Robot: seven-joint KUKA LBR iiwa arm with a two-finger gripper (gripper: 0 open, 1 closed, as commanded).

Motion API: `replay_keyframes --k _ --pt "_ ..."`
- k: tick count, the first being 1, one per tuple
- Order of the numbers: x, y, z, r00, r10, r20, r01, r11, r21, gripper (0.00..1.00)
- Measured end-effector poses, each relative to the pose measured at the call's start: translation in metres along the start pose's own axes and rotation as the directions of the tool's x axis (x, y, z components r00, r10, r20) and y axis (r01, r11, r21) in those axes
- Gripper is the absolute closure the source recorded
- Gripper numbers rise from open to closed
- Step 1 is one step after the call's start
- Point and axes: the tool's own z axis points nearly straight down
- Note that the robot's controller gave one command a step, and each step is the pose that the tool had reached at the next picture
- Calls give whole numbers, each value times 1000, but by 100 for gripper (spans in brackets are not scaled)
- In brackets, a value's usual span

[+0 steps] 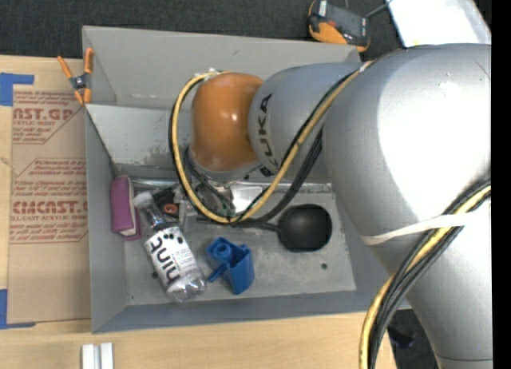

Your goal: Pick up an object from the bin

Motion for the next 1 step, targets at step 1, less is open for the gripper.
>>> replay_keyframes --k 1 --pt "11 47 1 971 -239 2 239 971 5 100"
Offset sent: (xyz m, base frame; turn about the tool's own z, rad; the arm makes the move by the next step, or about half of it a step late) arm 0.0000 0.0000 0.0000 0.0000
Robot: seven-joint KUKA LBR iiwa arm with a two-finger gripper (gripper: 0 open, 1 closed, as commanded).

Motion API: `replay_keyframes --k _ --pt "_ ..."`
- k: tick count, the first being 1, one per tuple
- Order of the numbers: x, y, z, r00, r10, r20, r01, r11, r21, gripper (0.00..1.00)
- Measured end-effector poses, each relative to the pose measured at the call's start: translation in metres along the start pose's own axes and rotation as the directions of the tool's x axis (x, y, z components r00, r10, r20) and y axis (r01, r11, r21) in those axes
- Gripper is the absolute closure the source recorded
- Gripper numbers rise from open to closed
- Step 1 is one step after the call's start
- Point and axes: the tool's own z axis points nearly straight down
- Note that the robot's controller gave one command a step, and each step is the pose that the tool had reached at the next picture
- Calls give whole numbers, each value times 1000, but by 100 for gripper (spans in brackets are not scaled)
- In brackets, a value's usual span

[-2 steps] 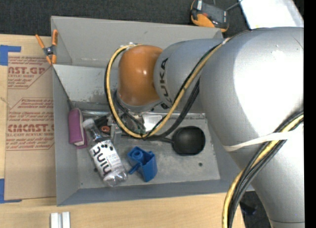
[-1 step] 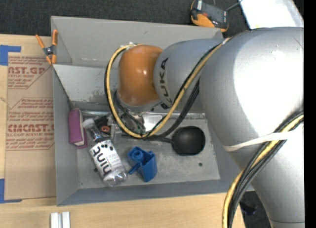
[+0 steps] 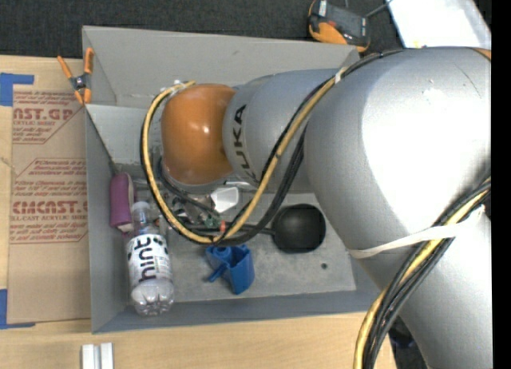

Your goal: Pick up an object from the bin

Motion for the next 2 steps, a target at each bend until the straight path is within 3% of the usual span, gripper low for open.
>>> replay_keyframes --k 2 --pt "-3 -6 0 1000 -25 -2 25 1000 -2 100"
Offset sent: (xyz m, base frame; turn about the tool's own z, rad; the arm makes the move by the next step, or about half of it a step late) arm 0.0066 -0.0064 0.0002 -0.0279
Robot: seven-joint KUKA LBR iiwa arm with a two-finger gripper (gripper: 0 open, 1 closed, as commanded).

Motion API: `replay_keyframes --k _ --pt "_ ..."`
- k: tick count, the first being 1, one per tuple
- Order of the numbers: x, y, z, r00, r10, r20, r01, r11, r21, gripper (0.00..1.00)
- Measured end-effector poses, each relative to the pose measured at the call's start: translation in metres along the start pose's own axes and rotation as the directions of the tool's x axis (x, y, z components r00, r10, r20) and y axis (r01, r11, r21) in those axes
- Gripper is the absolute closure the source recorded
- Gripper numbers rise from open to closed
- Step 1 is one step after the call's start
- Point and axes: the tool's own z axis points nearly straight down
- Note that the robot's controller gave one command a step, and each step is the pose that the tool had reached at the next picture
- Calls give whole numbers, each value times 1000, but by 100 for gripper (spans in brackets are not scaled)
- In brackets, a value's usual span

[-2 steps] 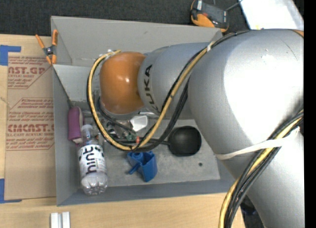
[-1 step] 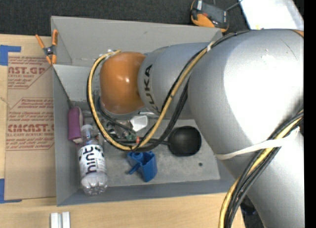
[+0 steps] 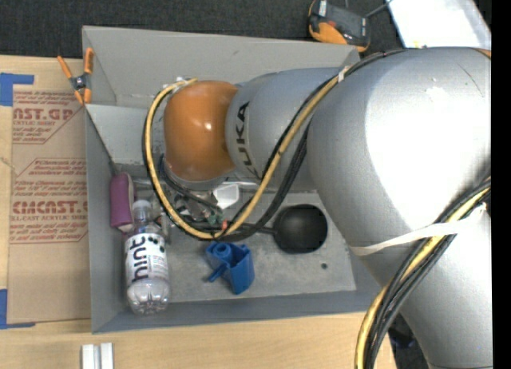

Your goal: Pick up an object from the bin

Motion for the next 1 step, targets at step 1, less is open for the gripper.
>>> replay_keyframes --k 1 --pt "-7 -3 0 1000 -17 -4 17 1000 1 100"
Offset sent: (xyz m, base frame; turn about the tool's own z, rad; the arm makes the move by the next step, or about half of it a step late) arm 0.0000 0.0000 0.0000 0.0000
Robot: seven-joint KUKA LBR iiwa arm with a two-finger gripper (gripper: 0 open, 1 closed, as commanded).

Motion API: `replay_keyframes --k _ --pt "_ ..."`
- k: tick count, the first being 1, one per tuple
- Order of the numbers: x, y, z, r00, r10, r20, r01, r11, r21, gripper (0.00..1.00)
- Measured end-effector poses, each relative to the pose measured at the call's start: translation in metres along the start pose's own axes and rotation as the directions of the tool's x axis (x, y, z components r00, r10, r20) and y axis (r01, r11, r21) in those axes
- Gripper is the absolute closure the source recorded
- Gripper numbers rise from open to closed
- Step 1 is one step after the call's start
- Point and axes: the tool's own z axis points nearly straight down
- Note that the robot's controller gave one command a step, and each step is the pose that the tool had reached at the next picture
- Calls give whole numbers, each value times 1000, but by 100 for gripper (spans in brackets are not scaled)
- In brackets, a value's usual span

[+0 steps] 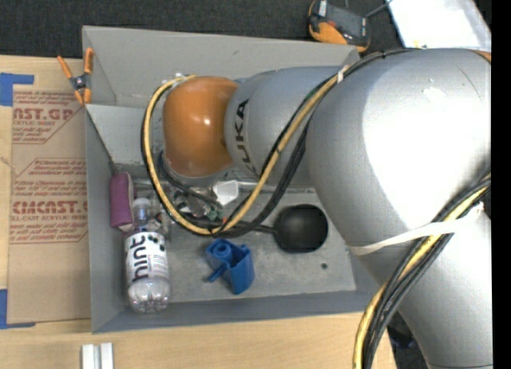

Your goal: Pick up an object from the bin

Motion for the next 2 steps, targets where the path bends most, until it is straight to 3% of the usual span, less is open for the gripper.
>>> replay_keyframes --k 2 --pt "0 0 0 1000 0 0 0 1000 -1 100"
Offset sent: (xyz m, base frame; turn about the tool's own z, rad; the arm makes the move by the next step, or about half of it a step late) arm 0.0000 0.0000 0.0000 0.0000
